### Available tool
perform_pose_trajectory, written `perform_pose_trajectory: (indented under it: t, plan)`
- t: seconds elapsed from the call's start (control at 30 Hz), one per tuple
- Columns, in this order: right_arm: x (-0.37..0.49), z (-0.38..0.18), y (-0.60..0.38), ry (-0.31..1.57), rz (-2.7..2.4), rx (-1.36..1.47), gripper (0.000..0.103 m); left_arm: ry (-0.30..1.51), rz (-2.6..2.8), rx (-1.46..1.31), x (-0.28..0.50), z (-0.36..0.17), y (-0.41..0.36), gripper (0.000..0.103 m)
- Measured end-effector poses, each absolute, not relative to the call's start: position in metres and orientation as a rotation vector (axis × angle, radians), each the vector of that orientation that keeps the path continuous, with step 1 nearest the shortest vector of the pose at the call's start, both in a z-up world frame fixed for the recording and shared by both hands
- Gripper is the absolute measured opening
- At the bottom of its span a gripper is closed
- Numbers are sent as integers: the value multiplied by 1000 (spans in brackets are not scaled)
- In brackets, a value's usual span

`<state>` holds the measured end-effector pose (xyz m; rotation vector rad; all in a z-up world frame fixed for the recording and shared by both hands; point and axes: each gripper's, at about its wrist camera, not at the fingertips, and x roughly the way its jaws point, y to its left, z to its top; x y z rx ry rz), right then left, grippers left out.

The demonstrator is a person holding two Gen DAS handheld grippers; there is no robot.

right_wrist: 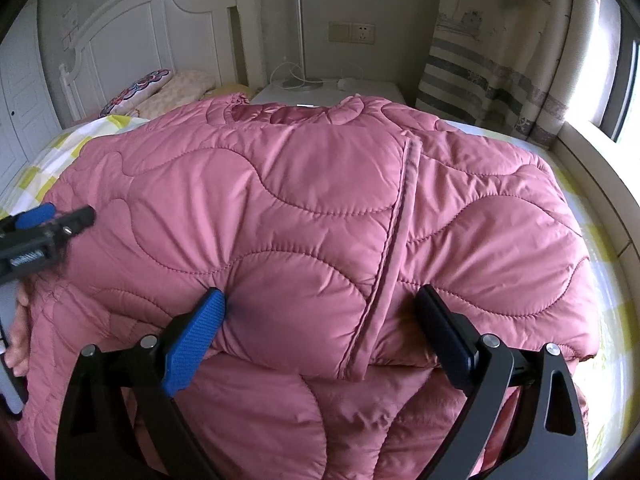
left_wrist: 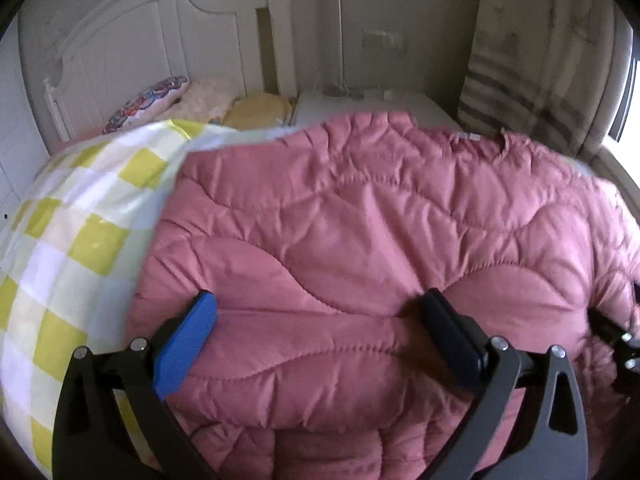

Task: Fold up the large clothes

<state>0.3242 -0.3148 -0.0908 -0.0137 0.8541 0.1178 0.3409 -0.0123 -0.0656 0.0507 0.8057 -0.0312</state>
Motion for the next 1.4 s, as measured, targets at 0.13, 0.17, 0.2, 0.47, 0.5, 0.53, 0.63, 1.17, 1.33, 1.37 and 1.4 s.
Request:
perform_pose_trajectory:
  t: [0.13, 0.17, 0.2, 0.47, 0.5, 0.53, 0.63, 1.17, 1.33, 1.37, 1.4]
  plan:
    - [325, -91, -315, 855, 118, -12, 92, 758, -40, 20, 310, -53, -6, 101]
    - [324, -91, -315, 855, 118, -12, 92, 759, -34, 33, 304, -54, -6, 101]
    - [324, -91, -315, 855, 119, -12, 92, 766, -31, 47, 301, -57, -6, 101]
    - [321, -86, -318, 862, 105, -8, 92, 836, 7, 153, 311, -82, -14, 101]
    - [316, -80, -320, 861, 94, 4, 92, 838, 5, 148, 310, -81, -14, 101]
    - [307, -71, -326, 834, 76, 32, 92, 839, 1, 139, 310, -82, -12, 101]
    - [287, -59, -353, 792, -55, 78, 92, 839, -9, 115, 309, -81, -13, 101]
    - [216, -91, -306, 881, 166, -101, 94, 775, -188, -42, 231, -52, -4, 101]
    - [217, -100, -307, 926, 135, -98, 96, 893, -165, 156, 233, -91, -37, 101]
    - [213, -95, -314, 906, 112, -103, 96, 894, -159, 138, 233, -86, -32, 101]
    - [207, -91, -321, 890, 97, -98, 96, 884, -134, 120, 232, -81, -24, 101]
